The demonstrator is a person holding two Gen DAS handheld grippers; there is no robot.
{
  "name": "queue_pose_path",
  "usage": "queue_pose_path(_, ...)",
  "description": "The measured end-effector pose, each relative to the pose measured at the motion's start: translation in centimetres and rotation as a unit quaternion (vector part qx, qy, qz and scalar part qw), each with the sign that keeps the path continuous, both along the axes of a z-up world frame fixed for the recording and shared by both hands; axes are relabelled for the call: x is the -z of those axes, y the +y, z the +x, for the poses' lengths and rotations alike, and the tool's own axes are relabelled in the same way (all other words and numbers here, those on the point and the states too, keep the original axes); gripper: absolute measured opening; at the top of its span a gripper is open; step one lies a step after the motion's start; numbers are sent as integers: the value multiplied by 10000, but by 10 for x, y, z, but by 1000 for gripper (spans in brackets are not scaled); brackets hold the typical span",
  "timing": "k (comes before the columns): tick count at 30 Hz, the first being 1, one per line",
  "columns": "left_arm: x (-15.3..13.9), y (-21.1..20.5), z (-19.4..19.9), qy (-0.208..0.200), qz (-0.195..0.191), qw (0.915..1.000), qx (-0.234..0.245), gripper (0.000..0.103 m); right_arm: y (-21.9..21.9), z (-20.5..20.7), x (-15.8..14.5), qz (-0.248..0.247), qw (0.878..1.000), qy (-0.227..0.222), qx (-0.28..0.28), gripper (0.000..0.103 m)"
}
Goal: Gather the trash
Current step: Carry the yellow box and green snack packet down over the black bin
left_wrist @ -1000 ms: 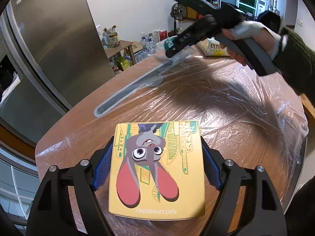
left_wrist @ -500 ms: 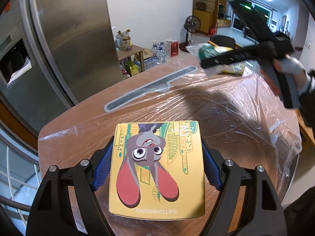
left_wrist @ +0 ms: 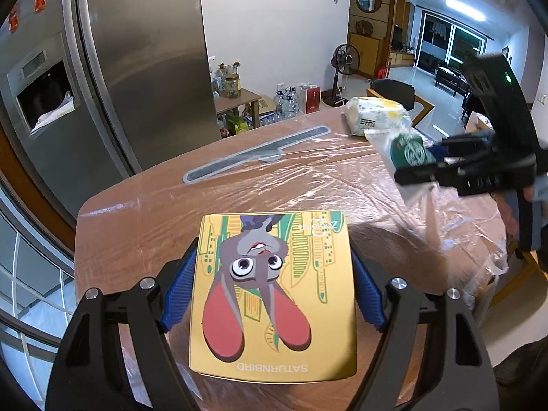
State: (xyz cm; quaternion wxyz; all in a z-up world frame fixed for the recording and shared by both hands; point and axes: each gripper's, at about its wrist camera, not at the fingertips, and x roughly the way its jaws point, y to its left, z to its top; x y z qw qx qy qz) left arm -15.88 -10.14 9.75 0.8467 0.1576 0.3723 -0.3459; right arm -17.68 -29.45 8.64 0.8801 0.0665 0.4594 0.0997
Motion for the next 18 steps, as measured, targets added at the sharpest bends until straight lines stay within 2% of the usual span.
queue_pose_path(10, -12, 6, -53, -81, -167, 9998, 82, 79, 24, -59, -10, 36, 9995, -99, -291, 43)
queue_pose_path(18, -19, 16, -104, 16, -335, 9991, 244, 79, 47, -106, -19, 76, 9978, -159, -638, 43)
